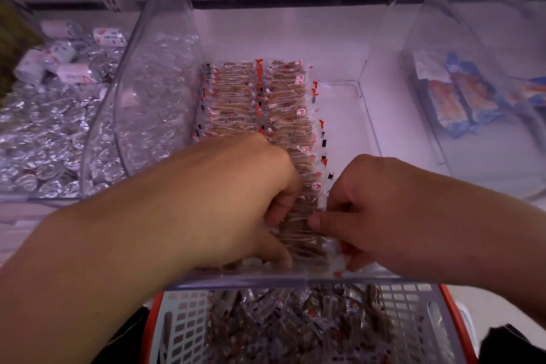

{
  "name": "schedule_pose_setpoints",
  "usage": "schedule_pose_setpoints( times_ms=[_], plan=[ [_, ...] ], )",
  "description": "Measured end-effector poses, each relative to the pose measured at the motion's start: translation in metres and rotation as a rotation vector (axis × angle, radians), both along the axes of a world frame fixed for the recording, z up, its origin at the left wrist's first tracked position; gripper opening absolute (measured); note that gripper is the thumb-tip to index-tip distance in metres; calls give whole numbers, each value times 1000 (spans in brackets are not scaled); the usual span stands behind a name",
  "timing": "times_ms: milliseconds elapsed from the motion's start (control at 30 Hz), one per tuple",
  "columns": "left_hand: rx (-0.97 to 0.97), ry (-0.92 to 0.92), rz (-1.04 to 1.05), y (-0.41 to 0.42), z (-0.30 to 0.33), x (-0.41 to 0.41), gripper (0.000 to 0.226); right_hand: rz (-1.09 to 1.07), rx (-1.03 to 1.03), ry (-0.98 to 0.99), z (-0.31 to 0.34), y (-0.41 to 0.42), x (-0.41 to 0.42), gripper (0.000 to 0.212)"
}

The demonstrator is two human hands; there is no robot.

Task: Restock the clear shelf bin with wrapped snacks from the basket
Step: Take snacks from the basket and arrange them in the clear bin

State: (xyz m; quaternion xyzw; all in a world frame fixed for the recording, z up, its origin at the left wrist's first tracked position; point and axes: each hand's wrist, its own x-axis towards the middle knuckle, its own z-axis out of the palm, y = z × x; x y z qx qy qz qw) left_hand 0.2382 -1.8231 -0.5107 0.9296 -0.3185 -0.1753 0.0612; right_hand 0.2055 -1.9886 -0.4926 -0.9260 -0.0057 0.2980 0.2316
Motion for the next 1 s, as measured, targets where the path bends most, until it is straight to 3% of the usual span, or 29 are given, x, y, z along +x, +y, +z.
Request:
schedule_pose_setpoints(
  times_ms=[100,167,267,367,467,567,667,733,833,933,1000],
  plan=[
    [-129,134,33,5,1,3,35,3,1,-7,-5,-4,0,36],
    [-173,101,19,6,1,3,22,-12,-36,-44,-5,-7,0,35],
    [-245,-21,22,7,9,-1,16,54,-122,-284,6,-10,-1,31],
    [-396,-76,28,9,27,-14,11,141,-26,-642,21,-16,-19,30],
    [-566,74,8,21,45,-39,23,295,129,-808,35,-23,-56,27],
    [-487,408,-113,34,42,-72,20,511,168,-570,15,-36,-95,21],
    [-87,440,-183,21,-13,-103,20,745,-63,-195,-56,-35,-125,16],
    [176,432,-167,8,-71,-121,17,769,-152,45,-122,-34,-145,16],
    [365,512,37,12,-162,-144,47,598,-269,229,-209,-47,-170,56],
    [230,719,408,23,-238,-176,90,247,-210,311,-277,-63,-191,81],
    [93,861,689,22,-276,-204,103,15,-196,293,-310,-68,-204,102]
  ],
)
